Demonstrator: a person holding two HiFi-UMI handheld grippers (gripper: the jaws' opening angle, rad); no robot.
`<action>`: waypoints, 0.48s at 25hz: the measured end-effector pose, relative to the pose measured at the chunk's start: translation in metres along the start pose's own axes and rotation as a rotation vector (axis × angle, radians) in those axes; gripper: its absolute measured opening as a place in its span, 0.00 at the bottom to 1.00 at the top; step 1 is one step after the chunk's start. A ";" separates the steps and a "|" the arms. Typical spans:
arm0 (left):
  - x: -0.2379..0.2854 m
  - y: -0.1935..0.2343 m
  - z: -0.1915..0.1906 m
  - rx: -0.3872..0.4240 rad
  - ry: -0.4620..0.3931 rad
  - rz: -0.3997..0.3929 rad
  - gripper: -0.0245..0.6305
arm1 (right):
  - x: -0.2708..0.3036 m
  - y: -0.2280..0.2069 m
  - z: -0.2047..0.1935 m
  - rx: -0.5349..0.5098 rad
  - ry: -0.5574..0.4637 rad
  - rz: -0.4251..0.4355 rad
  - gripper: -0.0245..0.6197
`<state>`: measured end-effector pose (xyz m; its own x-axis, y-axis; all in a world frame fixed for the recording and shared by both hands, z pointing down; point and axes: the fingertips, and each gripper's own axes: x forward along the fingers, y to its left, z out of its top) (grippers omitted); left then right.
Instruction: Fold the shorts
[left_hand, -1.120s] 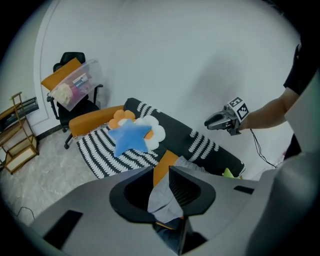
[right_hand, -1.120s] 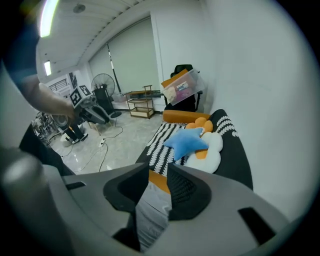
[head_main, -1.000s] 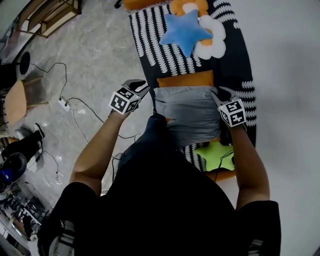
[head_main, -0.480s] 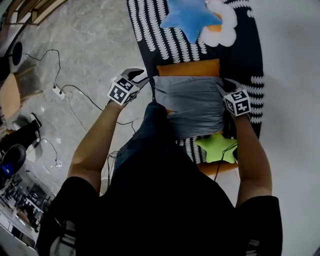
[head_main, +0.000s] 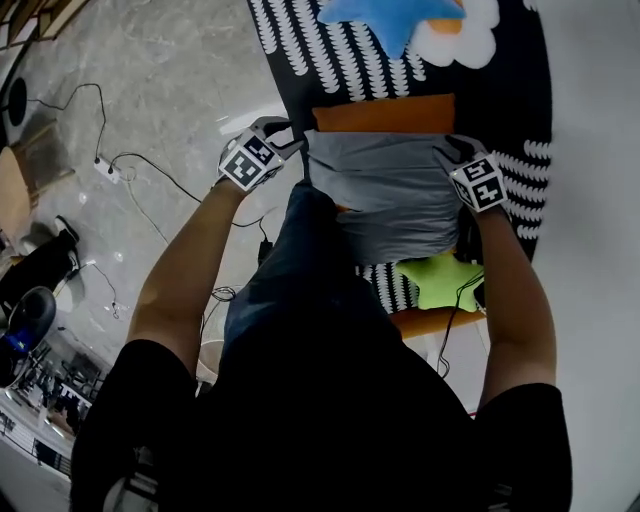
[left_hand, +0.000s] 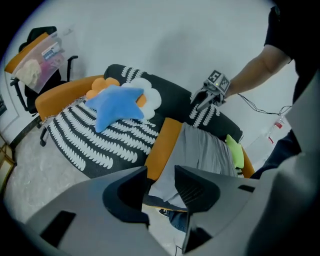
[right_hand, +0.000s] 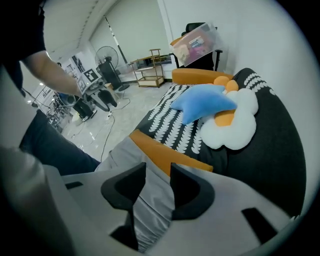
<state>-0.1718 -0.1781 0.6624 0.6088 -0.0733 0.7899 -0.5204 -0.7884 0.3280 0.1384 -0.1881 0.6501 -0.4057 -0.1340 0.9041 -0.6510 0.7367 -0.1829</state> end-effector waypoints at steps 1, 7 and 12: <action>0.007 0.002 -0.006 0.014 0.015 -0.008 0.33 | 0.006 0.000 -0.003 0.001 0.011 0.005 0.29; 0.049 0.001 -0.023 0.106 0.083 -0.062 0.32 | 0.029 -0.013 -0.029 -0.002 0.068 0.017 0.30; 0.082 0.004 -0.042 0.182 0.147 -0.125 0.32 | 0.054 -0.024 -0.034 -0.041 0.106 0.037 0.30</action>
<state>-0.1486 -0.1618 0.7502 0.5613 0.1106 0.8202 -0.3223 -0.8835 0.3398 0.1540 -0.1908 0.7164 -0.3573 -0.0365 0.9333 -0.6087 0.7670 -0.2030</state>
